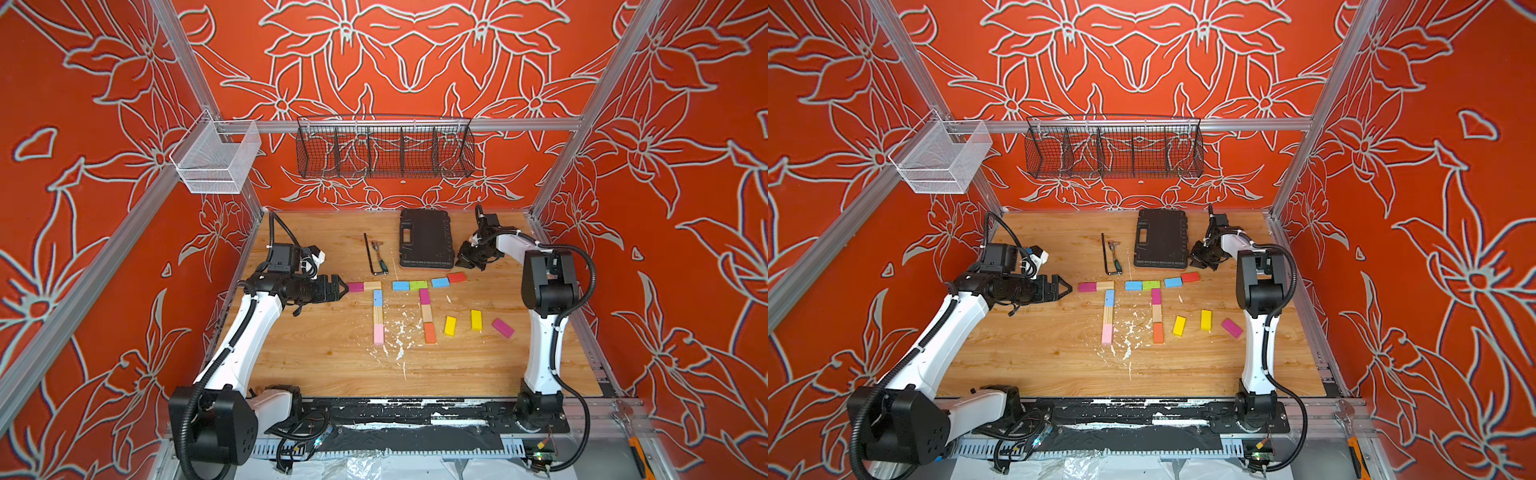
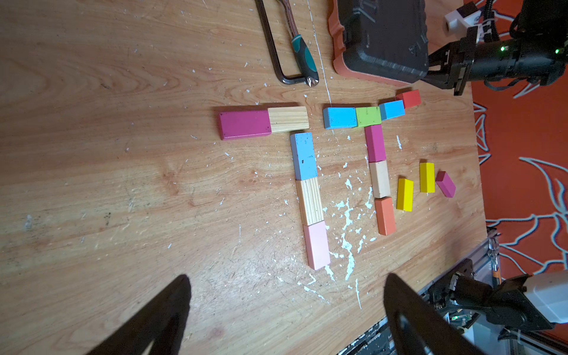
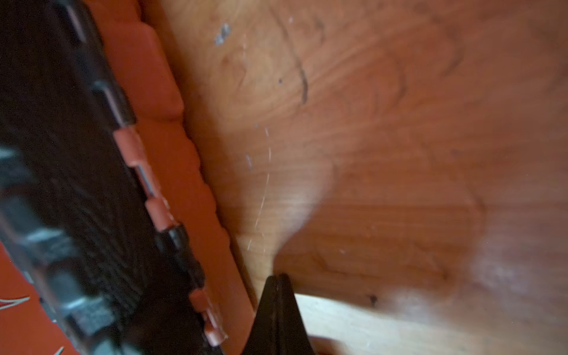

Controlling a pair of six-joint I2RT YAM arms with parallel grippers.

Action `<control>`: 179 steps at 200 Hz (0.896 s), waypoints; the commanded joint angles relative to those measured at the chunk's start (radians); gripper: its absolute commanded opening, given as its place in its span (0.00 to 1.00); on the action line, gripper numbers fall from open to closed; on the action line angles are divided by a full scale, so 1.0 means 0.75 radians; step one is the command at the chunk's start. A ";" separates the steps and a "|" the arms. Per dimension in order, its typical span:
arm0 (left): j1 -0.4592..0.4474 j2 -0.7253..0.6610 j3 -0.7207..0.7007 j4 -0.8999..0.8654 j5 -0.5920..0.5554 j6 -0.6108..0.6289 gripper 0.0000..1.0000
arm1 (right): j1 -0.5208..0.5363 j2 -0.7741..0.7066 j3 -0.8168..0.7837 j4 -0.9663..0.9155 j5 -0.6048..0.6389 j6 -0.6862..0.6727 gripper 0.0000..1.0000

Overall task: Assemble the number 7 with building blocks
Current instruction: Adjust the distractor at the center of the board.

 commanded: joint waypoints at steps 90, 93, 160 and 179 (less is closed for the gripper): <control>0.008 0.001 -0.004 -0.016 -0.002 0.014 0.95 | 0.125 0.126 0.196 -0.270 0.042 -0.184 0.00; 0.008 0.001 -0.004 -0.016 -0.002 0.016 0.95 | 0.126 0.127 0.197 -0.270 0.046 -0.183 0.00; 0.009 0.004 -0.004 -0.012 0.010 0.014 0.95 | 0.104 0.096 0.161 -0.288 0.230 -0.200 0.00; 0.008 0.004 -0.004 -0.012 0.011 0.014 0.95 | 0.093 0.103 0.165 -0.289 0.244 -0.204 0.00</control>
